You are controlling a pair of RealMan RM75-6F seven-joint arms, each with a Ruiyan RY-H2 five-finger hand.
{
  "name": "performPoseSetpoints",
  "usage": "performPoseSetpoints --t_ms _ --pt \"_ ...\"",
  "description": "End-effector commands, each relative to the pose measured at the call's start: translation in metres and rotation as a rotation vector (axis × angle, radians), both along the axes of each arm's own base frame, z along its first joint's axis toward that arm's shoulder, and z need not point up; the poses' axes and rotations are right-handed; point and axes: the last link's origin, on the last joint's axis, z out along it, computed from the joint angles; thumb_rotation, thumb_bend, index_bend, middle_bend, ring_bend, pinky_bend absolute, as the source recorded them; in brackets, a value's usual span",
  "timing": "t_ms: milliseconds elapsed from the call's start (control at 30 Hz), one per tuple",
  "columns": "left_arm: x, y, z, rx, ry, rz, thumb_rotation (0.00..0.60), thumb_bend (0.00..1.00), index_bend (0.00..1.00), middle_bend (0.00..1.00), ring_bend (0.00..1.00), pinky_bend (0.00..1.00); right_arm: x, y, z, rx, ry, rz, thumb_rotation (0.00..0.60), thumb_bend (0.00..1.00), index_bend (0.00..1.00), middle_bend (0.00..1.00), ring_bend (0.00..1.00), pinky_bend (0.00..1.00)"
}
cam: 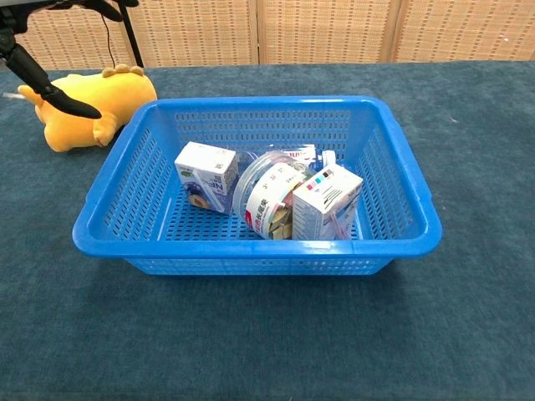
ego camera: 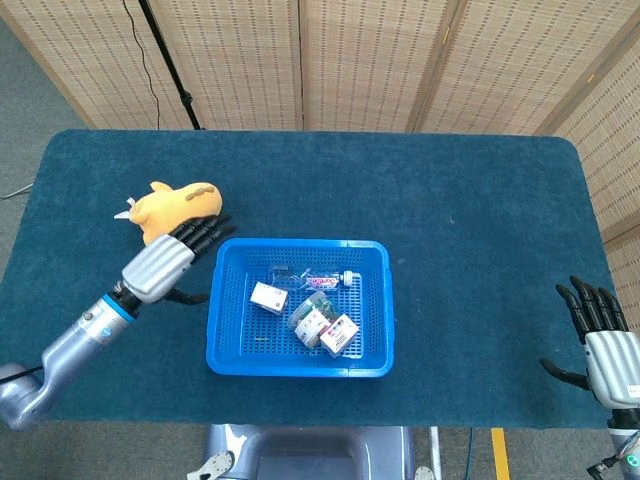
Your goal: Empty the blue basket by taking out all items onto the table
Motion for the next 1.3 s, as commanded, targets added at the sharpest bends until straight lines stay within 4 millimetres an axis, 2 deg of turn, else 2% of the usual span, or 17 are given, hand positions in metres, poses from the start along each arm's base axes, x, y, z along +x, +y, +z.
performPoseSetpoints --t_ms 33,200,467,633,867,967,1133,1233,1300 --pt "0.034 -0.024 -0.023 -0.023 0.091 -0.104 0.6 0.11 0.0 0.0 0.0 0.12 -0.001 0.0 0.002 -0.003 -0.001 -0.002 0.6 0.0 0.0 0.0 0.0 0.0" --pt "0.051 -0.023 -0.056 -0.053 0.126 -0.078 0.6 0.12 0.0 0.0 0.0 0.12 -0.003 -0.001 0.005 -0.006 -0.008 -0.006 0.6 0.0 0.0 0.0 0.0 0.0" --pt "0.05 -0.014 -0.099 -0.072 0.209 -0.023 0.6 0.12 0.0 0.0 0.0 0.12 -0.005 -0.002 0.01 -0.019 -0.022 -0.009 0.6 0.0 0.0 0.0 0.0 0.0" --pt "0.049 -0.001 -0.116 -0.054 0.239 0.005 0.6 0.15 0.0 0.0 0.0 0.17 -0.006 -0.002 0.011 -0.022 -0.025 -0.011 0.6 0.0 0.0 0.0 0.0 0.0" --pt "0.049 0.005 -0.127 -0.049 0.26 0.02 0.6 0.2 0.02 0.0 0.03 0.25 -0.007 -0.004 0.011 -0.022 -0.024 -0.016 0.6 0.0 0.0 0.0 0.0 0.0" --pt "0.048 0.008 -0.131 -0.042 0.273 0.024 0.6 0.22 0.13 0.05 0.12 0.33 -0.007 -0.004 0.011 -0.02 -0.024 -0.016 0.6 0.0 0.0 0.0 0.0 0.0" --pt "0.045 0.012 -0.134 -0.009 0.279 0.032 0.6 0.26 0.49 0.35 0.39 0.47 -0.007 -0.004 0.011 -0.02 -0.028 -0.018 0.6 0.0 0.0 0.0 0.0 0.0" --pt "0.043 0.012 -0.134 0.01 0.253 0.044 0.6 0.31 0.6 0.45 0.47 0.51 -0.007 -0.004 0.011 -0.02 -0.029 -0.015 0.6 0.0 0.0 0.0 0.0 0.0" --pt "0.046 0.013 -0.13 0.029 0.218 0.043 0.6 0.34 0.62 0.46 0.48 0.51 -0.007 -0.003 0.012 -0.02 -0.03 -0.013 0.6 0.0 0.0 0.0 0.0 0.0"
